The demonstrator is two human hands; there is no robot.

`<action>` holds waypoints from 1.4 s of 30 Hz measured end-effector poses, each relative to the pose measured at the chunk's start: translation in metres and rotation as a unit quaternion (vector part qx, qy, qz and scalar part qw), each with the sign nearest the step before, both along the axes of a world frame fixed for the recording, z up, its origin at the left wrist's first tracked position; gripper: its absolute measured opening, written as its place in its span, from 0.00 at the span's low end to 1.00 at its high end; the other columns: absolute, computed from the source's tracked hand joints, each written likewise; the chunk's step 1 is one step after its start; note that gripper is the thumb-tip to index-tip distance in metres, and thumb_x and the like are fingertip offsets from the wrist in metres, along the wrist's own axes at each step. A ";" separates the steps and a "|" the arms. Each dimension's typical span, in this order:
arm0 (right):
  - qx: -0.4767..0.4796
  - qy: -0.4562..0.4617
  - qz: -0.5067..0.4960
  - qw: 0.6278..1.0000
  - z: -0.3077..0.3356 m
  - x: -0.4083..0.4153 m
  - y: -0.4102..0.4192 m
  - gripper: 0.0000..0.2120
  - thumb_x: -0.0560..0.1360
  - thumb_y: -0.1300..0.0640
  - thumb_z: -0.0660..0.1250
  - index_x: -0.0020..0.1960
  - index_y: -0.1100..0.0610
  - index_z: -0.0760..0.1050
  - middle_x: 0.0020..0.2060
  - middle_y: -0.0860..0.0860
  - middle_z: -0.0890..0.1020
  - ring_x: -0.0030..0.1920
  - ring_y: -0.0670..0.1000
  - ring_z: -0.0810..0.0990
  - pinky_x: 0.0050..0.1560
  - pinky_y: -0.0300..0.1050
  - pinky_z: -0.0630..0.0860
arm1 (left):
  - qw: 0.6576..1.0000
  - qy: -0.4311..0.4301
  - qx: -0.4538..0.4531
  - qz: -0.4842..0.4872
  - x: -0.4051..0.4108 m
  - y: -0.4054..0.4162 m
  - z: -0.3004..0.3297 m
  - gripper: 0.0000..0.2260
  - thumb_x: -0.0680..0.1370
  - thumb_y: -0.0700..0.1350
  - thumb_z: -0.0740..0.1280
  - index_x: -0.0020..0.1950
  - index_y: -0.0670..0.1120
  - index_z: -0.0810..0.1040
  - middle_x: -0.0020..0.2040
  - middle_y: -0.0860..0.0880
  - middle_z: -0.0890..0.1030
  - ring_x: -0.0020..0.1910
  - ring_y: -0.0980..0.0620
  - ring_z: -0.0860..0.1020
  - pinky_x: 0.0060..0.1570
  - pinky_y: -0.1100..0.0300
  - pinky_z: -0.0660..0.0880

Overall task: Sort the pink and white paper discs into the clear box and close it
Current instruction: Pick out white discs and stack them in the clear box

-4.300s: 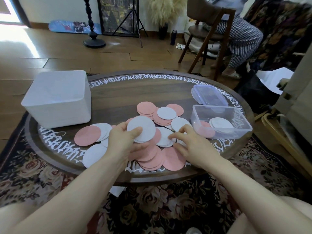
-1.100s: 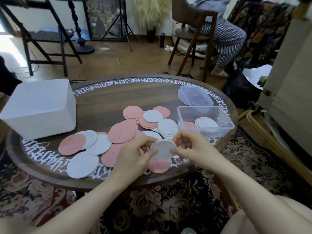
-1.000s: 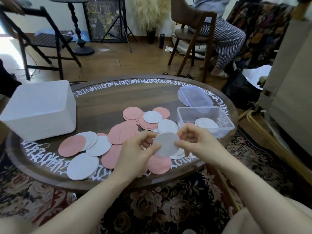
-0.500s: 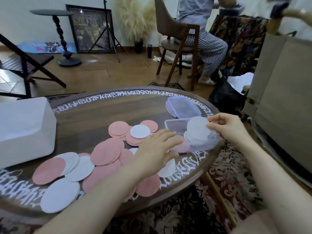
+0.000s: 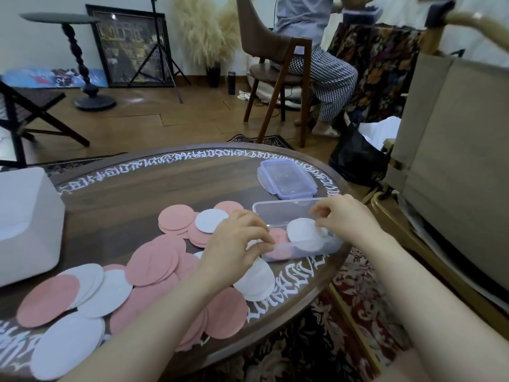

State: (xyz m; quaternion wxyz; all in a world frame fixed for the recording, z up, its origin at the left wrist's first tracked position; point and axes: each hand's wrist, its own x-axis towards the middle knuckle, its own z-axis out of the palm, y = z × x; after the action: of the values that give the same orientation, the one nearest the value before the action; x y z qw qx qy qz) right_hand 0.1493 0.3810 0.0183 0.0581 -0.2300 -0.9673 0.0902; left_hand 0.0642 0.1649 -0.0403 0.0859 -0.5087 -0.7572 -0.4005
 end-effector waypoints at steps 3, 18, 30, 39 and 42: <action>-0.026 0.062 0.069 0.995 0.000 -0.001 0.001 0.12 0.71 0.57 0.71 0.53 0.47 0.81 0.45 0.44 0.81 0.47 0.47 0.76 0.49 0.44 0.72 | 1.000 0.003 0.001 0.002 0.002 -0.001 -0.001 0.11 0.72 0.53 0.65 0.40 0.49 0.83 0.43 0.54 0.80 0.48 0.55 0.72 0.48 0.58 0.70; -0.087 -0.184 0.163 0.965 -0.012 -0.026 0.000 0.19 0.70 0.48 0.71 0.60 0.42 0.74 0.60 0.44 0.71 0.64 0.48 0.68 0.68 0.49 0.64 | 1.000 0.002 0.009 0.029 0.006 -0.002 -0.003 0.03 0.70 0.48 0.71 0.39 0.51 0.84 0.41 0.55 0.79 0.48 0.56 0.70 0.47 0.56 0.71; -0.113 -0.187 0.156 0.963 -0.011 -0.023 0.002 0.17 0.69 0.51 0.72 0.57 0.44 0.75 0.58 0.46 0.71 0.60 0.48 0.70 0.64 0.47 0.70 | 0.999 -0.014 0.003 0.031 0.009 0.000 -0.003 0.03 0.70 0.48 0.71 0.39 0.50 0.84 0.41 0.55 0.79 0.49 0.53 0.72 0.47 0.53 0.73; -0.119 -0.184 0.155 0.963 -0.012 -0.025 0.002 0.14 0.69 0.50 0.73 0.53 0.42 0.75 0.56 0.45 0.71 0.59 0.47 0.70 0.62 0.44 0.69 | 0.999 -0.021 -0.002 0.035 0.011 -0.001 0.000 0.05 0.70 0.49 0.70 0.40 0.50 0.84 0.41 0.55 0.79 0.49 0.57 0.69 0.47 0.57 0.71; -0.103 -0.190 0.144 0.966 -0.014 -0.027 0.001 0.14 0.68 0.51 0.72 0.52 0.43 0.74 0.56 0.46 0.71 0.60 0.48 0.70 0.62 0.47 0.70 | 0.999 -0.024 -0.004 0.038 0.011 -0.001 -0.001 0.05 0.70 0.49 0.70 0.40 0.50 0.84 0.42 0.56 0.79 0.49 0.56 0.69 0.47 0.57 0.71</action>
State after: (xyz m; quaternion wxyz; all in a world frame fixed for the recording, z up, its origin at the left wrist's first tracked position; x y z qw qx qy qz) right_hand 0.1224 0.3817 0.0044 -0.1646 -0.1063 -0.9689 0.1513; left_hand 0.0750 0.1642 -0.0409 0.0812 -0.4706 -0.7791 -0.4060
